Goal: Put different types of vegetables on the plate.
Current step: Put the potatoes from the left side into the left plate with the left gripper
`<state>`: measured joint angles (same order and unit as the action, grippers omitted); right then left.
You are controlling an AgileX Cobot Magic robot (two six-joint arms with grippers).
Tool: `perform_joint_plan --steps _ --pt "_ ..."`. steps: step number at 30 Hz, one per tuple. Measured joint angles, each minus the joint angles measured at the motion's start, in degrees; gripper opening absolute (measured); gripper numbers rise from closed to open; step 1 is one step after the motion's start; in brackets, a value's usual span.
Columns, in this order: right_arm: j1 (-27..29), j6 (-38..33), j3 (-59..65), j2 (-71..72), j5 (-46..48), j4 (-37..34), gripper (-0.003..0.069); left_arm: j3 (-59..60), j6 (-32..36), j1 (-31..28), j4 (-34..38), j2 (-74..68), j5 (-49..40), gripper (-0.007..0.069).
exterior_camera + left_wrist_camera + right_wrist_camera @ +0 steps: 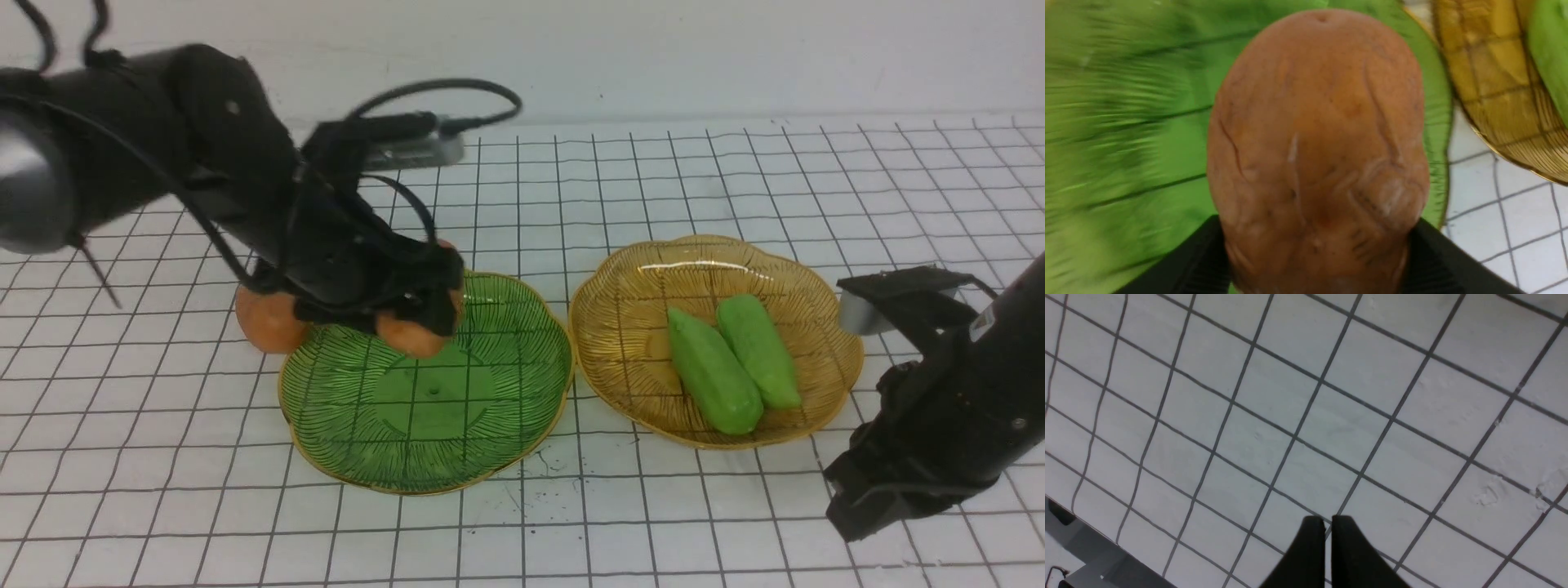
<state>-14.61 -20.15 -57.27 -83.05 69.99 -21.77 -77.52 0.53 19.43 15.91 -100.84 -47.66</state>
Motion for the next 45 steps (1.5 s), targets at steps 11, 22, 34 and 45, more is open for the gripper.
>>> perform_joint_plan --steps 11,22,34,45 --pt "0.00 0.00 0.00 0.00 0.00 0.00 0.0015 -0.02 -2.73 -1.15 -1.40 -3.28 1.45 0.0682" --pt "0.00 0.00 0.00 0.00 0.00 -0.07 0.0015 -0.51 -19.74 -15.46 -11.21 -2.66 8.90 0.0652" --pt "0.00 0.00 0.00 0.00 0.00 -0.31 0.0015 -0.68 -31.97 -19.39 -11.97 -10.14 19.53 0.0521" --pt "0.00 0.00 0.00 0.00 0.00 -0.50 0.0015 -0.98 -31.97 -19.18 -11.31 -13.25 20.72 0.0516"
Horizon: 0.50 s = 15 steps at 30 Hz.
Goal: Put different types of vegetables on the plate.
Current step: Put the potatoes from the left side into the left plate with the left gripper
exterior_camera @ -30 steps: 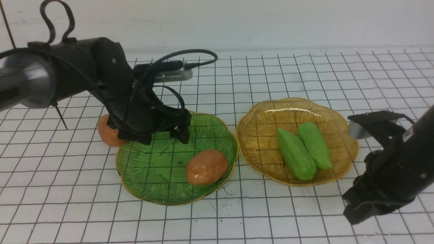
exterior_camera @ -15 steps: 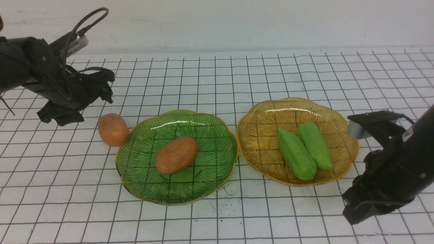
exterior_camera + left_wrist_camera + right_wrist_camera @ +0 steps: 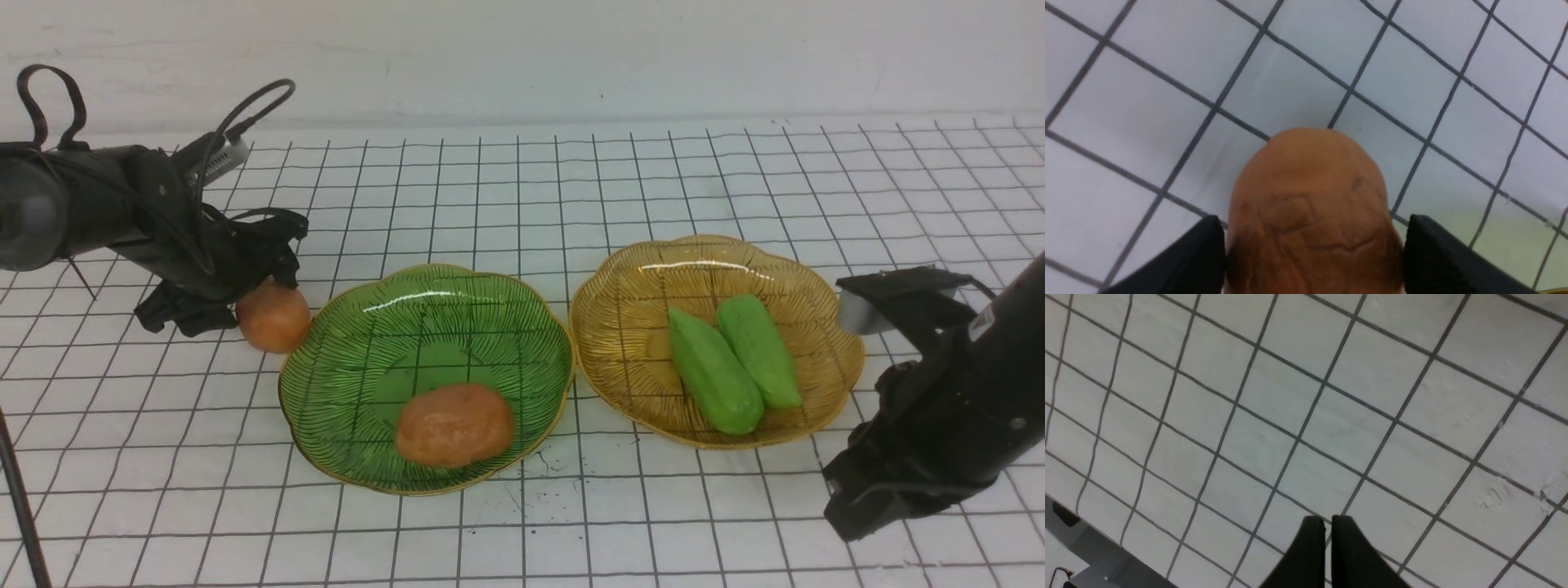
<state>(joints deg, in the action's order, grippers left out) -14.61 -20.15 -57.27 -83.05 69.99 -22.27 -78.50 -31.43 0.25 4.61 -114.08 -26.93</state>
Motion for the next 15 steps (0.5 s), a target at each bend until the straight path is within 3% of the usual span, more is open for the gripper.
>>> perform_joint_plan --steps 15 --pt "0.00 0.15 0.00 0.00 0.00 -0.11 0.0015 -0.69 0.94 0.00 0.38 -0.74 -0.50 0.0475"
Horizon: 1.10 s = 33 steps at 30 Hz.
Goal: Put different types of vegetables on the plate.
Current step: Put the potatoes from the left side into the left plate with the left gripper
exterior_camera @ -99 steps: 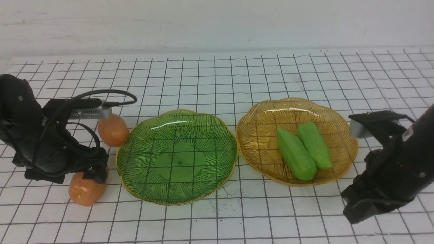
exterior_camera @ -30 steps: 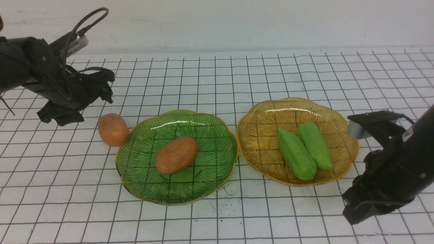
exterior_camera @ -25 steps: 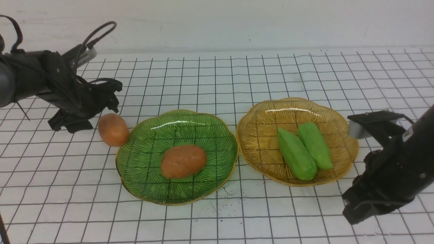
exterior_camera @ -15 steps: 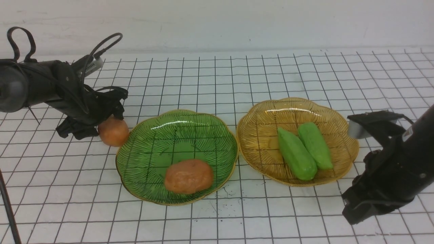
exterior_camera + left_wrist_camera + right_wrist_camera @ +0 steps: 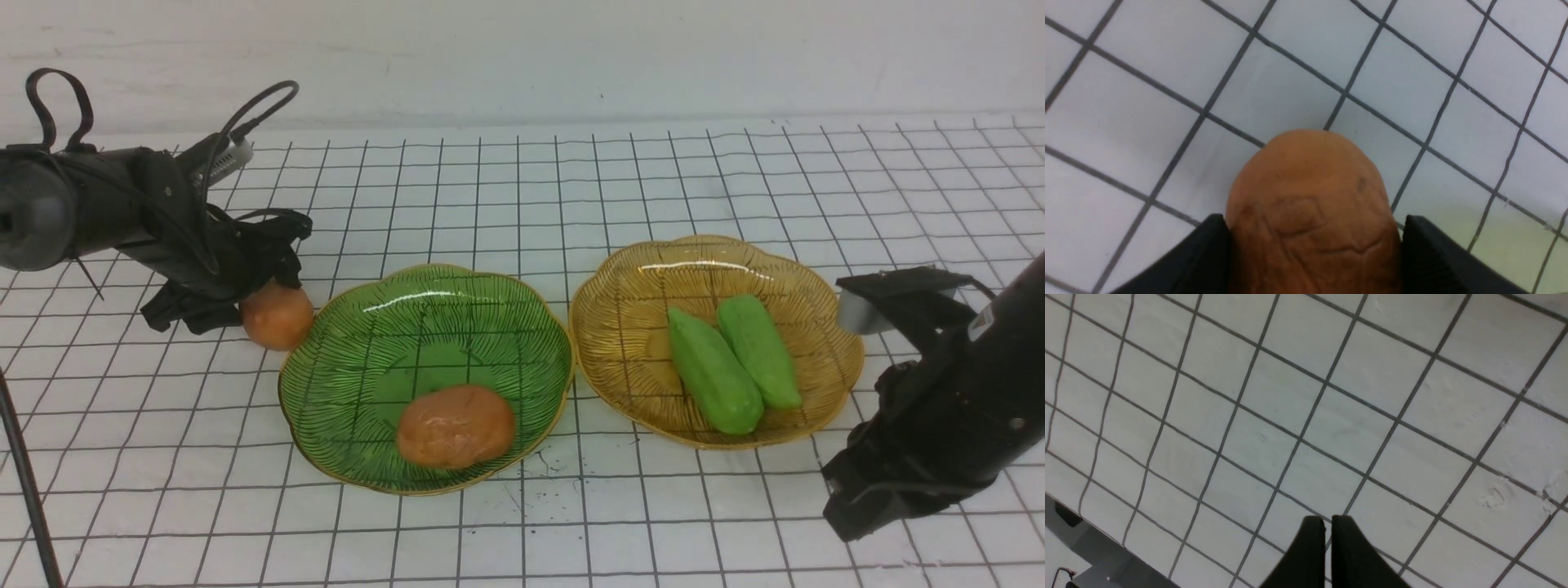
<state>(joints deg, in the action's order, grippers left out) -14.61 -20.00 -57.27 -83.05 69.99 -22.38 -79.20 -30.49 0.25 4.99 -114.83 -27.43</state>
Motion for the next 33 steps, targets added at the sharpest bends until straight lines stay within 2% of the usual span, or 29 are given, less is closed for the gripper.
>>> perform_joint_plan --steps 3,7,10,12,15,21,27,33 --pt "0.00 0.00 0.00 0.00 0.00 0.00 0.0015 0.83 3.85 0.00 -0.69 3.00 -4.20 0.0475" --pt "0.00 0.00 0.00 0.00 0.00 0.00 0.0015 0.59 8.70 0.00 -0.94 8.65 -5.43 0.0475" --pt "0.00 0.00 0.00 0.00 0.00 -0.11 0.0015 -1.02 15.88 0.54 0.15 16.17 -7.90 0.0475" --pt "0.00 0.00 0.00 0.00 0.00 -0.91 0.0015 -1.54 25.39 3.71 2.68 21.10 -16.23 0.0475" --pt "0.00 0.00 0.00 0.00 0.00 -2.04 0.0015 -1.53 31.40 10.11 5.14 19.27 -22.42 0.0475" --pt "0.00 0.00 0.00 0.00 0.00 -2.18 0.0015 -1.53 31.46 16.93 4.49 11.94 -15.29 0.0475" --pt "0.00 -0.38 0.00 0.00 0.00 -2.18 0.0015 -1.53 31.16 20.14 4.49 7.65 -15.52 0.0479" --pt "0.00 -0.83 0.00 0.02 0.00 -2.20 0.0015 -2.37 27.22 20.44 5.77 7.27 -19.57 0.0599"
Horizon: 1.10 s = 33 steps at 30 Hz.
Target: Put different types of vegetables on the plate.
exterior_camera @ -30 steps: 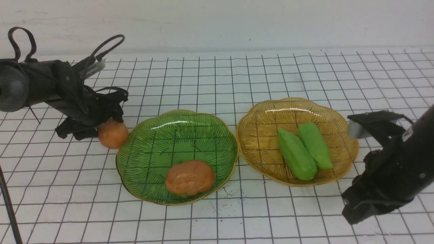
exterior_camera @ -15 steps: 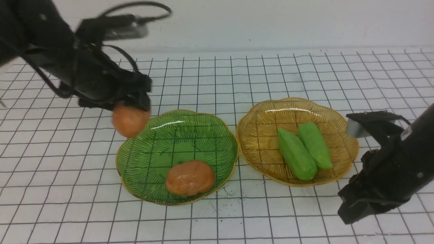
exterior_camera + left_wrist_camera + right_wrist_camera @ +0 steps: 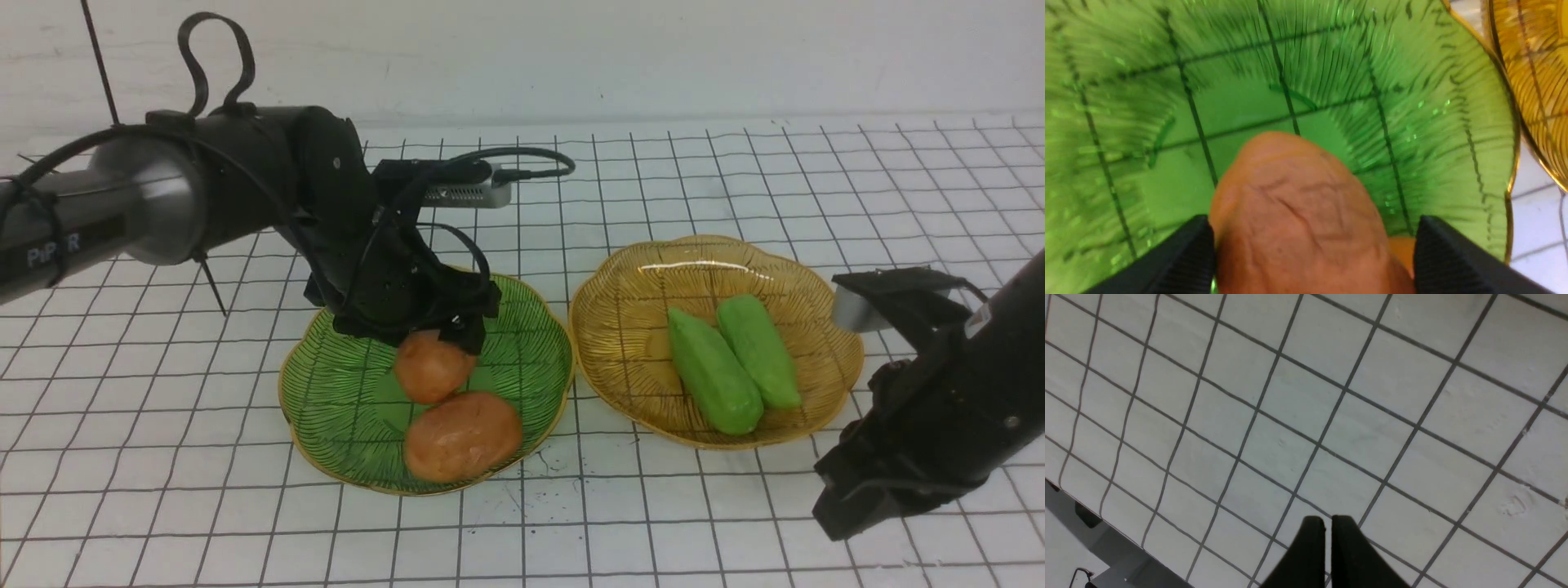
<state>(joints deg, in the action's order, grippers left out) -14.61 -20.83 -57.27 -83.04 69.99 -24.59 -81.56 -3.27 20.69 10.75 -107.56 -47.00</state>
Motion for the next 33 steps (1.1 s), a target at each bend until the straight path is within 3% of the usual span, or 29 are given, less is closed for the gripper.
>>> perform_joint_plan --steps 6,10,18,20,23,25,29,33 --pt "0.00 0.96 0.04 2.75 -0.05 -0.37 0.0015 -4.21 -0.24 0.00 0.07 0.00 -5.41 0.0619" --pt "0.00 2.80 0.04 9.93 -0.05 -0.42 0.0015 -8.52 -0.24 0.00 -0.72 0.00 -10.28 0.0585" --pt "0.00 3.38 2.29 38.07 0.50 0.82 0.0015 -15.62 -2.09 0.06 -6.75 0.00 -17.45 0.0384" --pt "0.00 1.86 8.16 48.39 -7.36 1.23 0.0015 -16.29 -1.56 0.06 -7.07 0.00 -18.03 0.0309" --pt "0.00 -2.00 20.29 60.88 -28.30 1.08 0.0015 -16.47 2.91 0.06 -7.22 0.00 -18.80 0.0113" --pt "0.00 -4.08 26.40 65.60 -39.49 0.65 0.0015 -16.47 6.24 0.06 -7.26 0.00 -18.80 0.0028" --pt "0.00 -5.24 32.17 67.50 -48.63 -0.98 0.0015 -16.47 9.21 0.06 -7.26 0.00 -18.80 -0.0004" --pt "0.00 -5.37 32.74 67.50 -49.98 -1.50 0.0015 -16.47 9.88 0.06 -7.20 0.00 -18.86 -0.0008"
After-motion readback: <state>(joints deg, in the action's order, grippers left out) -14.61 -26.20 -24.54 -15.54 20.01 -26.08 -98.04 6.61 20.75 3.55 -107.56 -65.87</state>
